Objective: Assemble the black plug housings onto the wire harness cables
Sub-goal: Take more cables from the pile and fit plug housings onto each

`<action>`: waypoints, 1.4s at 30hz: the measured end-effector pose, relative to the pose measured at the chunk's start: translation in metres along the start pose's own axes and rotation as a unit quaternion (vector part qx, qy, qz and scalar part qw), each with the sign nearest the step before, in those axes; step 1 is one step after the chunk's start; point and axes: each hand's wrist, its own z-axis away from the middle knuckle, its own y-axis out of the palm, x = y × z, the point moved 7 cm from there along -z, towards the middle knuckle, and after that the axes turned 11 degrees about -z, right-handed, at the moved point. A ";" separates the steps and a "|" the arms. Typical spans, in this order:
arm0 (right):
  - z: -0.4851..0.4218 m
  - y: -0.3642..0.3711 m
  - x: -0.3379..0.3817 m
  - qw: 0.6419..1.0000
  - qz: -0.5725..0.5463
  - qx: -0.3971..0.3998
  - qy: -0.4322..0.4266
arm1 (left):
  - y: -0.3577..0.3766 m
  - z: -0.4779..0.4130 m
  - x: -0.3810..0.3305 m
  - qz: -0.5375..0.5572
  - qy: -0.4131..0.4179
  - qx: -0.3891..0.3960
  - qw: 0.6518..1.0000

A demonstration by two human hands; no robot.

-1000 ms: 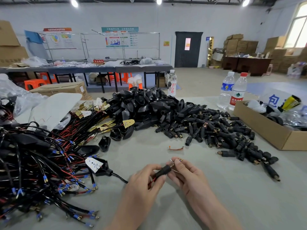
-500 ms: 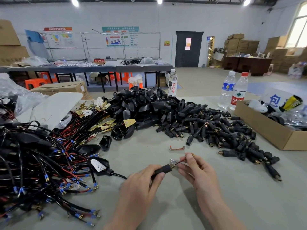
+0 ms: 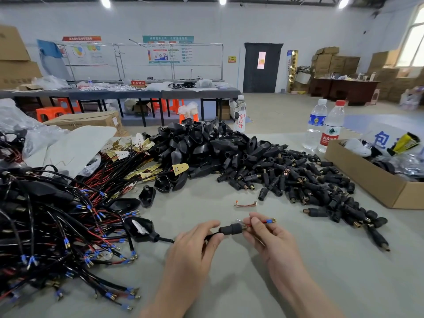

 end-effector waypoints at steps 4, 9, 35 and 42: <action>-0.003 -0.006 0.008 0.999 -0.036 -0.028 -0.015 | 0.004 -0.002 0.008 0.011 -0.003 0.017 1.000; -0.003 -0.003 0.004 0.993 -0.111 -0.017 0.023 | 0.000 -0.002 0.006 0.030 -0.016 -0.004 0.999; -0.001 0.002 0.003 0.999 0.028 0.021 -0.035 | -0.001 -0.004 0.006 -0.055 0.031 -0.031 0.998; -0.005 0.003 -0.004 0.998 -0.042 0.035 -0.004 | 0.002 -0.006 0.017 -0.019 -0.002 -0.013 1.000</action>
